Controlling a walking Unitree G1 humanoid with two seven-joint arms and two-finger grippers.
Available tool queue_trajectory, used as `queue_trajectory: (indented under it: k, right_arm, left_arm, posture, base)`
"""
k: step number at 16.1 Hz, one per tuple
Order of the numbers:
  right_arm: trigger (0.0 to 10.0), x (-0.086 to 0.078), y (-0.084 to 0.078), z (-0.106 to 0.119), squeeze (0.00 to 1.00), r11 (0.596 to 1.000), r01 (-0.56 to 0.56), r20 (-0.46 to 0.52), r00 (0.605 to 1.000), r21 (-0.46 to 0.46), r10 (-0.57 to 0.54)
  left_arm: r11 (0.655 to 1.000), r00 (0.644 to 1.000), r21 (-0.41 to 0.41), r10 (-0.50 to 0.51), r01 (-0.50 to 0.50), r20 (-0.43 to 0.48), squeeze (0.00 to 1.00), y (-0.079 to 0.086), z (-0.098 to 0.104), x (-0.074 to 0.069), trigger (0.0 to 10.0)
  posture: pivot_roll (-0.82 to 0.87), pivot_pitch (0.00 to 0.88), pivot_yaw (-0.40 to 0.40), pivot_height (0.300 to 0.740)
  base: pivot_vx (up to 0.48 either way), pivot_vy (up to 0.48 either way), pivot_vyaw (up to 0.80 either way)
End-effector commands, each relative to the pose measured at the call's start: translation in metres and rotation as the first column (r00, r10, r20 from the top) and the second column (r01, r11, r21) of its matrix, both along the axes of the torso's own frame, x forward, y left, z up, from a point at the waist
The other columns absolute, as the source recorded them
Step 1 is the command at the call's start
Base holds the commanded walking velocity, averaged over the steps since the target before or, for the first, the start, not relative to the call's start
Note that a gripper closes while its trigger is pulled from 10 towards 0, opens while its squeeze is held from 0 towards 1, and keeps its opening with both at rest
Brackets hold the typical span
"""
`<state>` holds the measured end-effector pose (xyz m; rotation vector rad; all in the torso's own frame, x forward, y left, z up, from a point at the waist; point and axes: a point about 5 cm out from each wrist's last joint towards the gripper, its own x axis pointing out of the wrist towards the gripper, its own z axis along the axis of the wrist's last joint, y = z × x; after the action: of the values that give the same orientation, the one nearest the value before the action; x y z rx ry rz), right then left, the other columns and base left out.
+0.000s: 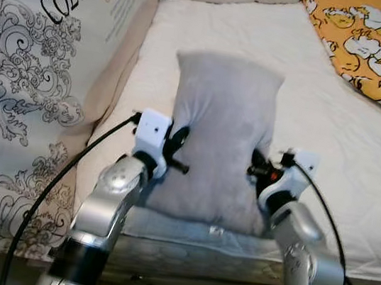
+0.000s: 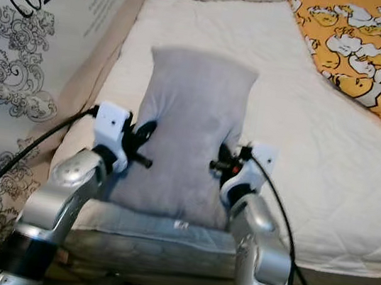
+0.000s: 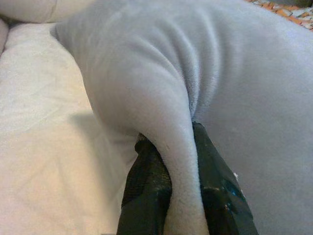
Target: Clean up the room
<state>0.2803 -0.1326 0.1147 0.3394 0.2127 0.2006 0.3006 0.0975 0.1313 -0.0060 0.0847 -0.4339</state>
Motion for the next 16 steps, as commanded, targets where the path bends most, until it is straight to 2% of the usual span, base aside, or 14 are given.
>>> queue_trajectory:
  k: [1,4,16]
  right_arm:
    - [10.0,-0.002,0.005,0.014,0.0,1.0,0.004,0.077,0.997,-0.015,-0.003]
    - [10.0,-0.008,0.004,0.01,0.0,1.0,-0.021,0.052,0.998,0.011,0.021]
    - [10.0,-0.011,0.01,0.007,0.0,0.998,-0.067,0.036,0.997,0.006,0.067]
  left_arm:
    - [1.0,0.999,0.025,0.005,-0.006,0.047,0.0,0.001,0.011,-0.004,10.0]
    - [0.999,0.999,0.025,0.021,-0.022,0.027,0.0,0.003,0.009,-0.01,10.0]
    - [0.996,0.998,0.063,0.06,-0.06,0.011,0.0,0.012,0.007,-0.024,10.0]
  posture:
    - [-0.04,0.0,0.089,0.74]
    - [-0.03,0.0,0.08,0.74]
    - [0.01,0.0,0.05,0.74]
  base:
    - [0.0,0.0,0.0]
    - [0.0,0.0,0.0]
    - [0.0,0.315,0.0]
